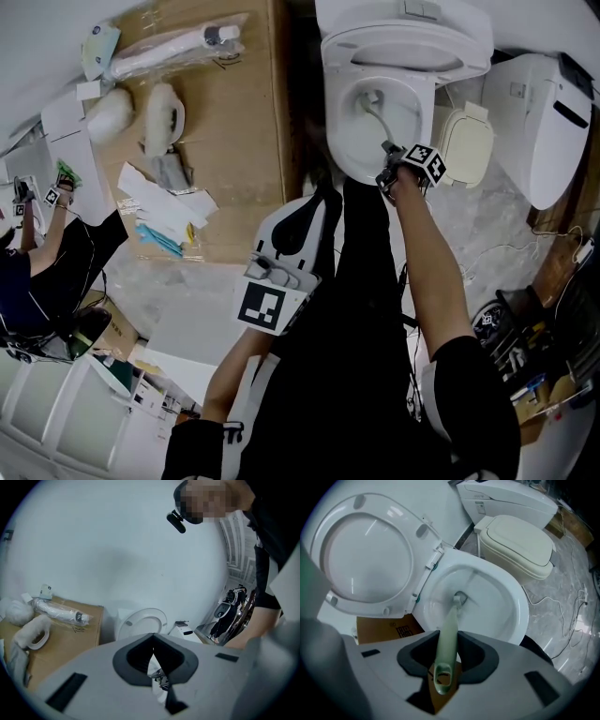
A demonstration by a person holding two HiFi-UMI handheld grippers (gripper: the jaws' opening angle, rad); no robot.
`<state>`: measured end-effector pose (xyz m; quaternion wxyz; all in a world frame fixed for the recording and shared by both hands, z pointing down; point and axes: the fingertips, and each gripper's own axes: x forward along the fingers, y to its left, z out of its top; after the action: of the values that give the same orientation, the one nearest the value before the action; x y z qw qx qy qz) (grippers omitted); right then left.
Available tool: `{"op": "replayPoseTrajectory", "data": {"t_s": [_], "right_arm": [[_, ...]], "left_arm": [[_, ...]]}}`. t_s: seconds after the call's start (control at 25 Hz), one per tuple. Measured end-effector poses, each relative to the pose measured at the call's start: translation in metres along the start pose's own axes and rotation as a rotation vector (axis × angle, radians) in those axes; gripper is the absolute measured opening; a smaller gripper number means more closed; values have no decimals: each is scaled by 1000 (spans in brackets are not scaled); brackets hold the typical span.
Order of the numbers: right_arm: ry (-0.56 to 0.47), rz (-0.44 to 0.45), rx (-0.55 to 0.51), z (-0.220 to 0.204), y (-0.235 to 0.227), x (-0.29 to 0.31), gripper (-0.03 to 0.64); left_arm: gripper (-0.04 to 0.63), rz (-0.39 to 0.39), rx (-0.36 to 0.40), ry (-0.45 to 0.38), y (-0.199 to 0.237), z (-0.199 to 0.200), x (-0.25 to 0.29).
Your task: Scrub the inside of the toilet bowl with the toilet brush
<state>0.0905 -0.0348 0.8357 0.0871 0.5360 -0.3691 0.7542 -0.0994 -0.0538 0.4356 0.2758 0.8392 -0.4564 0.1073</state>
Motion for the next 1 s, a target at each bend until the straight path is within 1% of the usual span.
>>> {"op": "replayPoseTrajectory", "data": {"t_s": [0.16,0.28,0.48,0.56,0.68,0.76,0.84,0.96,1.0], "right_arm": [[-18,22,19,17,5,1,127],[-22,14,-21,37,7,-1,127],[10,-51,-236,70,11,-4,127],[22,-70,-312,81,15,-4,127],[52,-111,-479,93,25,-1,127],[64,-128,-557,102,32,2,126],[64,-137,-599,112,38,3,126],[63,-148,-630,125,42,3,126],[62,-153,-637,129,41,2,126]], "left_arm": [[9,7,-9,14,-2,-2,6],[9,10,-9,4,-4,4,15],[9,15,-22,31,-10,-2,22],[8,25,-15,20,-9,2,27],[9,31,-22,34,-12,1,31],[9,37,-21,37,-13,0,35],[9,55,-19,37,-11,0,38],[9,73,-29,53,-12,-6,40],[9,72,-30,46,-14,-8,41]]}}
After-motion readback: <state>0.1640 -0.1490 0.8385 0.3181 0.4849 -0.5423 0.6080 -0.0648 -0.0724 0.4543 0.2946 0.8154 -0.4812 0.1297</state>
